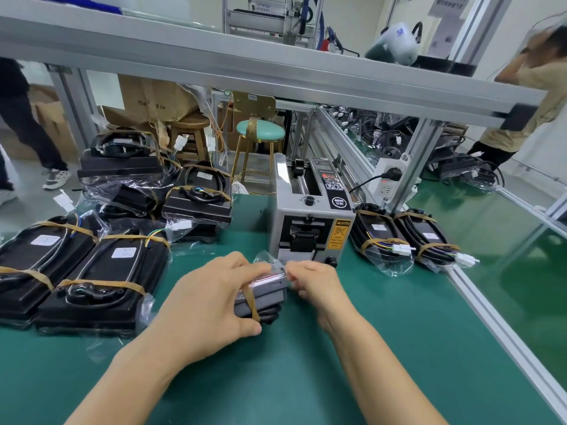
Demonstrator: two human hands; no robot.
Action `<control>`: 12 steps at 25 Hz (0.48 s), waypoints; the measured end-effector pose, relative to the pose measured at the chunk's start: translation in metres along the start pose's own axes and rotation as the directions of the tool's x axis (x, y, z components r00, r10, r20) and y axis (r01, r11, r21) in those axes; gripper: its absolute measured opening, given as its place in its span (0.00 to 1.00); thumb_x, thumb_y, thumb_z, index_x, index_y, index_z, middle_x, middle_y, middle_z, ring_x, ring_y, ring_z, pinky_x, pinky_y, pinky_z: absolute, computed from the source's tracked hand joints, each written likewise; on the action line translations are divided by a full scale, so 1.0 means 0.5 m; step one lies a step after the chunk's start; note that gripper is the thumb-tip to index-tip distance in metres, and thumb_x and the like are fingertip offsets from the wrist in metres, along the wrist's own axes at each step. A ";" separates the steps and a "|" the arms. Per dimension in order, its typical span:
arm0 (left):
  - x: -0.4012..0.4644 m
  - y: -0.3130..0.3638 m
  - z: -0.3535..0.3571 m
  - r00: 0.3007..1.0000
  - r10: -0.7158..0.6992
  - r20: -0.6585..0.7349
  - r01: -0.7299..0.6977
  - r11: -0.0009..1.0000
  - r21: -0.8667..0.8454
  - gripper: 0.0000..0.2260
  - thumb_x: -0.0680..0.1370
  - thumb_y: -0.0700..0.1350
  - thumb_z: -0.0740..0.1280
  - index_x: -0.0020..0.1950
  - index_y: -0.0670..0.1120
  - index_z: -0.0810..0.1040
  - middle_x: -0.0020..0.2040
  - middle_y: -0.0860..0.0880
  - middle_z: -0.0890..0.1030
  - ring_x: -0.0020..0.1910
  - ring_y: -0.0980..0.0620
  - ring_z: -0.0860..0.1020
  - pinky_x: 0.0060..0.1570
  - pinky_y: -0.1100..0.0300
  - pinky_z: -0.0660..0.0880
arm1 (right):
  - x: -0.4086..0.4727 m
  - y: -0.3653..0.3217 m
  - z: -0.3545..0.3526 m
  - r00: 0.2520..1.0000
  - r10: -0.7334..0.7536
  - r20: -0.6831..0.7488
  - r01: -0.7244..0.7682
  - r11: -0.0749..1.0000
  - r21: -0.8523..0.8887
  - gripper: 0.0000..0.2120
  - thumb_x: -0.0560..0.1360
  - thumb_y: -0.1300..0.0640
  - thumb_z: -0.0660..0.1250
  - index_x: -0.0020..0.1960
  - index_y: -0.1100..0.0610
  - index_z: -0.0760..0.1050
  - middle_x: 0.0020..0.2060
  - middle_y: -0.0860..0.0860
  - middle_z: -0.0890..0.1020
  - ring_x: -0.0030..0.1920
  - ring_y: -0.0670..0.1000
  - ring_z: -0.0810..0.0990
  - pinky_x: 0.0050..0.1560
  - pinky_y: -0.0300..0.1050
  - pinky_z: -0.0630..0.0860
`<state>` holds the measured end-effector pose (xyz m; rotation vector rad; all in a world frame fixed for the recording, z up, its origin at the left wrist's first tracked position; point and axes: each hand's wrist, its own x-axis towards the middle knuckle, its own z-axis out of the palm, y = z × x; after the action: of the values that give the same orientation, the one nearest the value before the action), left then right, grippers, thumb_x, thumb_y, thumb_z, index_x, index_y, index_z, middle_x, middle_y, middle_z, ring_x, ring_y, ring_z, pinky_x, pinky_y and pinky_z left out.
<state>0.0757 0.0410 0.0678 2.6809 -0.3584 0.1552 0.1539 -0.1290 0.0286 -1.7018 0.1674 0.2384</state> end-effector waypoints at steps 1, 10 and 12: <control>0.002 -0.001 0.003 0.999 -0.026 -0.026 0.026 1.000 -0.004 0.33 0.63 0.57 0.75 0.67 0.64 0.68 0.50 0.64 0.69 0.49 0.63 0.68 0.49 0.65 0.68 | 0.004 0.005 -0.011 0.983 -0.083 -0.161 0.090 0.995 0.039 0.09 0.73 0.59 0.69 0.34 0.53 0.79 0.29 0.43 0.78 0.34 0.44 0.73 0.35 0.34 0.69; 0.002 0.022 0.019 0.984 -0.148 -0.101 0.155 0.986 0.065 0.29 0.63 0.59 0.73 0.63 0.61 0.71 0.50 0.60 0.71 0.51 0.60 0.71 0.43 0.64 0.65 | 0.051 -0.046 -0.001 0.858 -0.121 -0.499 0.170 0.984 0.053 0.11 0.74 0.55 0.71 0.33 0.52 0.78 0.35 0.46 0.82 0.44 0.54 0.81 0.42 0.42 0.72; 0.000 0.023 0.019 0.983 -0.152 -0.101 0.160 0.985 0.071 0.29 0.63 0.59 0.73 0.63 0.61 0.71 0.50 0.60 0.70 0.52 0.60 0.71 0.42 0.64 0.65 | 0.061 -0.049 0.004 0.845 -0.053 -0.533 0.127 0.987 0.102 0.10 0.73 0.53 0.73 0.34 0.49 0.76 0.33 0.44 0.79 0.41 0.49 0.78 0.45 0.44 0.71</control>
<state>0.0732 0.0267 0.0641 2.7534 -0.1138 0.2537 0.1895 -0.1226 0.0442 -1.6001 0.5006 -0.3189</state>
